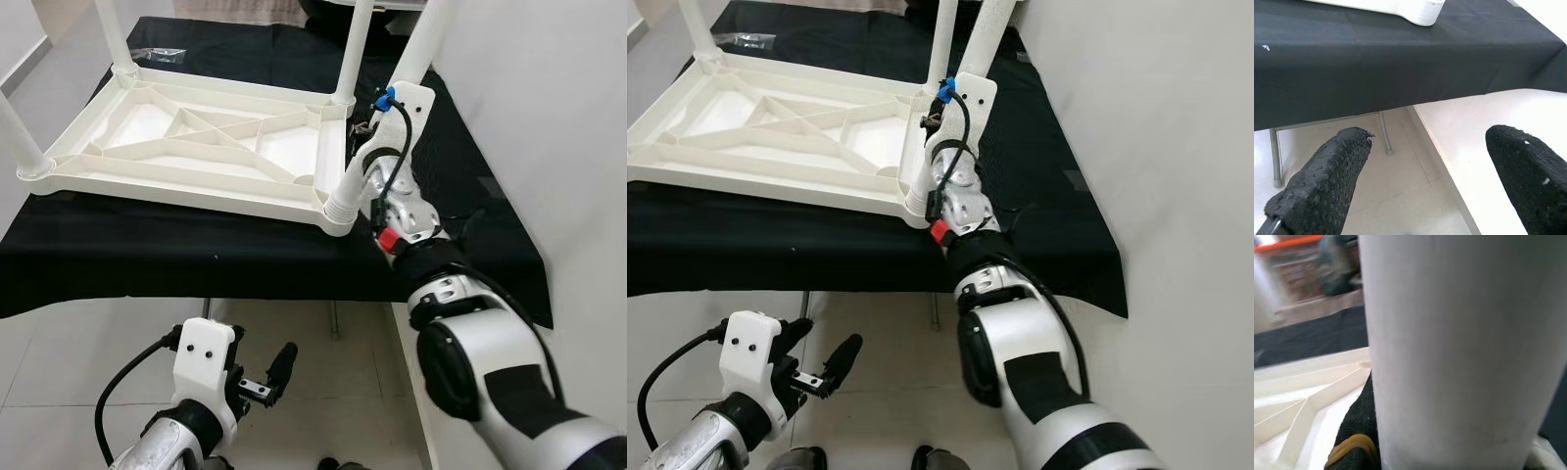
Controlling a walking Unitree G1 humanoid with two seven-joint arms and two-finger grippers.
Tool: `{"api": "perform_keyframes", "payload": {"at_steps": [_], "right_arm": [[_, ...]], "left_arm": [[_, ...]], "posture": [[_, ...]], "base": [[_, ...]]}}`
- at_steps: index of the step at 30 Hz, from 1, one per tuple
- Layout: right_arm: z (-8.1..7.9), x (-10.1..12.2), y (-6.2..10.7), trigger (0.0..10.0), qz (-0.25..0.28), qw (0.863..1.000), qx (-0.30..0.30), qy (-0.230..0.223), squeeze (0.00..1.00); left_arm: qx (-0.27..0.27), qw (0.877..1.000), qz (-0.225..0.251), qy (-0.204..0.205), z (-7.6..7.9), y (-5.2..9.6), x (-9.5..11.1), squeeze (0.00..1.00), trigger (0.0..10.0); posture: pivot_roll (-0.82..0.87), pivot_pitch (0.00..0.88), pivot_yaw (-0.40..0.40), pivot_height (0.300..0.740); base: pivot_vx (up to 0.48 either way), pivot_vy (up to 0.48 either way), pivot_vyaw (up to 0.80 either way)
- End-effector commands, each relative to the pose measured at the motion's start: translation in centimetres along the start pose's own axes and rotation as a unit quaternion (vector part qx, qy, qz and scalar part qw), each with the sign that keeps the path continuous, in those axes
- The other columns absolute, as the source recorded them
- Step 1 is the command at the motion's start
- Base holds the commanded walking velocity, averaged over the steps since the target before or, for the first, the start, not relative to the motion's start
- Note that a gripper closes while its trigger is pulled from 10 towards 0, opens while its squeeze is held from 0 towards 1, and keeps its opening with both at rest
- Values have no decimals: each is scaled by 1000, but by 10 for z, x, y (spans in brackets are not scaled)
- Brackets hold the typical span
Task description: Building children table
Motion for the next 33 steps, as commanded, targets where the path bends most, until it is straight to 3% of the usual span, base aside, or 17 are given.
{"api": "perform_keyframes", "payload": {"at_steps": [1,7,12,18,27,33], "right_arm": [[25,-54,10,10000,-81,992,-83,48,0],[16,-50,22,10000,-58,983,-163,66,0],[-5,-51,37,10000,-40,976,-194,89,0],[-8,-59,49,10000,-75,961,-252,86,0],[-1,-66,46,10000,-110,958,-254,72,0],[14,-66,45,10000,-112,941,-308,81,0]], "left_arm": [[0,1000,-11,0,-1,1,-5,0,10000],[0,1000,-10,1,0,0,-5,0,10000],[0,1000,-8,3,1,-1,-4,0,10000],[1,1000,-7,5,2,-3,-4,0,10000],[3,1000,-6,7,2,-4,-4,0,10000],[3,1000,-3,8,2,-5,-3,0,10000]], "posture": [[188,207,-111,740],[188,206,-113,740],[180,207,-122,740],[182,210,-128,740],[174,217,-132,740],[171,216,-132,740]], "base": [[0,0,0],[0,0,0],[0,0,0],[0,0,0],[0,0,0],[0,0,0]]}}
Point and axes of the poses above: a point about 5 cm out from each wrist's last joint towards the gripper, its own y axis pointing back from the gripper into the wrist, its own x axis along the axis of the wrist's last joint, z = x × y, the point moved 1 cm from there along -y, pointing out of the wrist towards the gripper, and after that the axes turned 3 degrees about y, right-handed, at the moved point
